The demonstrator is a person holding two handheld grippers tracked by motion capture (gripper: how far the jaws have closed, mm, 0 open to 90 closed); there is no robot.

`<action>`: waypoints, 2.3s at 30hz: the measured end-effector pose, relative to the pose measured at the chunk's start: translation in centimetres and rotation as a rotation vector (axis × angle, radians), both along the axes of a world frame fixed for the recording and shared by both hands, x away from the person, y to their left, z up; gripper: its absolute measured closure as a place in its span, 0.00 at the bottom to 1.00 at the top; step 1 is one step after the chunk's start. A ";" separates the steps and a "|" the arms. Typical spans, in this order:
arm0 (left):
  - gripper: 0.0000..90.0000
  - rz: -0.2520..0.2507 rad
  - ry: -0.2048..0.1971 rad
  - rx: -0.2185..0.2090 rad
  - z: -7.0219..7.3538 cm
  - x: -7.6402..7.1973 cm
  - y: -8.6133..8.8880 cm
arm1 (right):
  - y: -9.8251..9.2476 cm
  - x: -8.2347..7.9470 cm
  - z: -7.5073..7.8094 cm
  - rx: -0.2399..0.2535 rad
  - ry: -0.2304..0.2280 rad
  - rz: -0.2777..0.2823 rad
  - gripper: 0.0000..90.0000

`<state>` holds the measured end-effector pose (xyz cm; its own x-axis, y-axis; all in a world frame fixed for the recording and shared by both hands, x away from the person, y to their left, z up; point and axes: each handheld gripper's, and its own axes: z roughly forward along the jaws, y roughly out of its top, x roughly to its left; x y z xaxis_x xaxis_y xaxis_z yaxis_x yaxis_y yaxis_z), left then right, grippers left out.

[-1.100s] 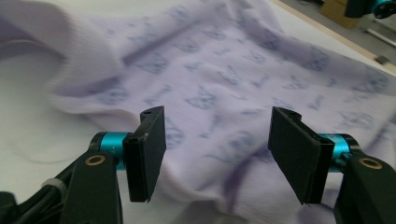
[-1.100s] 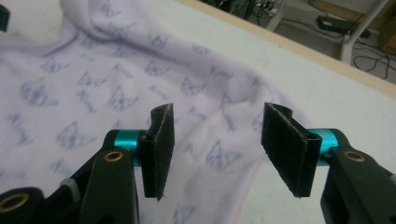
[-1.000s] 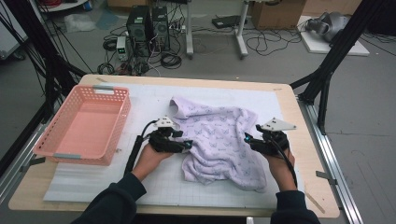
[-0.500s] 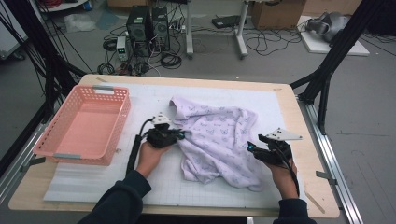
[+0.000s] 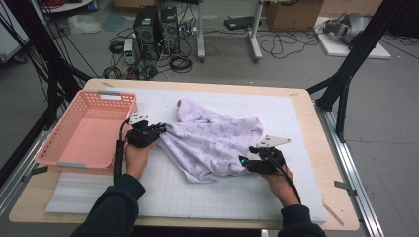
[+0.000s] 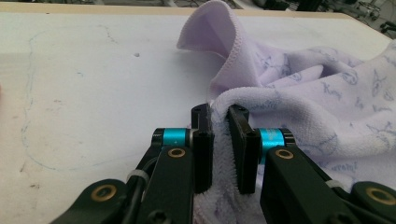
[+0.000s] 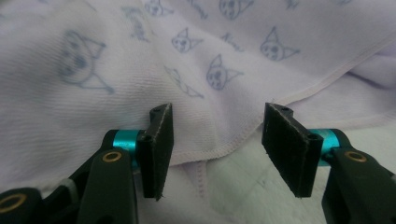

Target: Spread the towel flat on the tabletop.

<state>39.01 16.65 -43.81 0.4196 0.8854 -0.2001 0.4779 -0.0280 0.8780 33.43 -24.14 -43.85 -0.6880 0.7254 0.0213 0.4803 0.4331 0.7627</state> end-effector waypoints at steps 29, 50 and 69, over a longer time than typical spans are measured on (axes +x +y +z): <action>0.41 -0.200 -0.043 -0.049 1.6 -2.0 -2.3 | -4.7 6.6 1.5 -0.052 -0.187 -0.429 0.70; 0.44 -0.516 0.019 0.028 0.1 -6.4 -7.1 | -6.6 -2.4 2.2 0.091 -0.191 -0.143 0.54; 0.91 -0.528 0.013 0.065 0.5 -6.6 -7.4 | -4.9 -2.9 1.5 0.103 -0.121 0.090 0.59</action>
